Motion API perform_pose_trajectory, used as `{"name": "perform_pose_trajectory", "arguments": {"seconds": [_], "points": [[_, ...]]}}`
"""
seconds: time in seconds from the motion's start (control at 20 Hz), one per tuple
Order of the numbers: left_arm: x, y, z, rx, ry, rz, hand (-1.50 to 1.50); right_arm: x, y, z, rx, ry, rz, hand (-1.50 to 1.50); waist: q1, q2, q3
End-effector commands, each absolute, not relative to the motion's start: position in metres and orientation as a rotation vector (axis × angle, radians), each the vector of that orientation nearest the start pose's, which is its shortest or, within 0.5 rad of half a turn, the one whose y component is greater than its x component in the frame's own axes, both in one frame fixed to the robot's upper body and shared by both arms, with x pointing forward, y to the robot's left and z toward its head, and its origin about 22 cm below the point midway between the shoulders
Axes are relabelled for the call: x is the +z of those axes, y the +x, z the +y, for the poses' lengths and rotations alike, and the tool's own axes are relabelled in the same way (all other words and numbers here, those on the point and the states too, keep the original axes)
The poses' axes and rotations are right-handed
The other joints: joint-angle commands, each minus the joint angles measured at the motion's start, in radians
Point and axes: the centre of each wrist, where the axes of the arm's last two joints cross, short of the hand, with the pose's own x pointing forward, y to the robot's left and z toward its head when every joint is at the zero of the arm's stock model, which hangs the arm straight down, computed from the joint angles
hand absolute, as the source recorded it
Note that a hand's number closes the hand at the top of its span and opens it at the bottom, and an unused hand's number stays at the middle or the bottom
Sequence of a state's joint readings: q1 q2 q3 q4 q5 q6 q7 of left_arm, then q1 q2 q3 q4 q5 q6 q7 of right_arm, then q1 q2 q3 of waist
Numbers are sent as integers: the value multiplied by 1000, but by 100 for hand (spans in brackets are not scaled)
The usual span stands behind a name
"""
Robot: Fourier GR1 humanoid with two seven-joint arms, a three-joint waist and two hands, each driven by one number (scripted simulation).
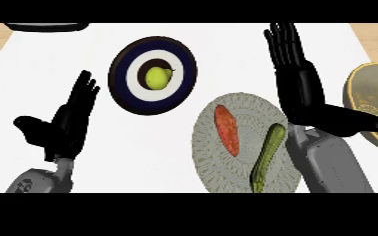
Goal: Pick the squash from the placemat and place it in the bowl
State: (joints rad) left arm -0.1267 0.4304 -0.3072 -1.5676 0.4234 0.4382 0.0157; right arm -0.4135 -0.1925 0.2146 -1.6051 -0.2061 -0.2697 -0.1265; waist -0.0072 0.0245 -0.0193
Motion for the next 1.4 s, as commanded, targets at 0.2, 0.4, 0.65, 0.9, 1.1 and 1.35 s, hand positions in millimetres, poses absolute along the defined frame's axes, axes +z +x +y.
{"name": "perform_pose_trajectory", "arguments": {"seconds": [0.2, 0.4, 0.65, 0.9, 1.1, 1.35], "points": [[56, 262, 306, -1, 378, -1579, 0, 130, 268, -240, 192, -369, -2050, 150, -45, -46, 17], [43, 255, 313, 34, 423, -1536, 0, 44, 244, -334, 272, -872, -1384, -150, -142, -36, 3], [48, 252, 327, 14, 434, -1523, 0, 21, 181, -287, 193, -964, -1415, -150, -114, -54, 9], [60, 255, 325, -5, 410, -1547, 0, 28, 121, -257, 155, -1032, -1345, -150, -75, -42, 12], [57, 257, 324, -30, 368, -1558, 0, 76, 95, -244, 106, -1068, -1307, -150, -45, -31, 11], [56, 265, 302, -71, 335, -1582, 0, 130, 91, -234, 156, -1168, -1224, -150, -4, -23, 15]]}}
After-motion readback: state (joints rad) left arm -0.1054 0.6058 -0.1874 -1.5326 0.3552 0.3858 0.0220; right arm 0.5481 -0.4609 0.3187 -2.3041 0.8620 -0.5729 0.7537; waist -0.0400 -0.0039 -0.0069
